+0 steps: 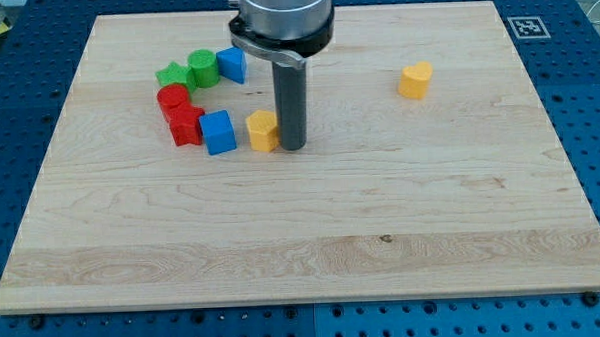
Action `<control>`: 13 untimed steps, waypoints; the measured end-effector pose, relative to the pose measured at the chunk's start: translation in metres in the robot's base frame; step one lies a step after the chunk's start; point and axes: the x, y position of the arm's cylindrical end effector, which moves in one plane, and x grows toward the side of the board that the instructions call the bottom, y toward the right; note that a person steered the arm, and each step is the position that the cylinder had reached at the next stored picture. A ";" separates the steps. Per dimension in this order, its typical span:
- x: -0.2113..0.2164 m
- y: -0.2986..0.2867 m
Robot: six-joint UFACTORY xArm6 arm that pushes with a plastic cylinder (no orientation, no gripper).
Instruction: Move yellow heart to the blue triangle
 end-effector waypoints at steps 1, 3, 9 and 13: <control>0.000 -0.011; -0.039 0.043; -0.101 0.178; -0.124 0.148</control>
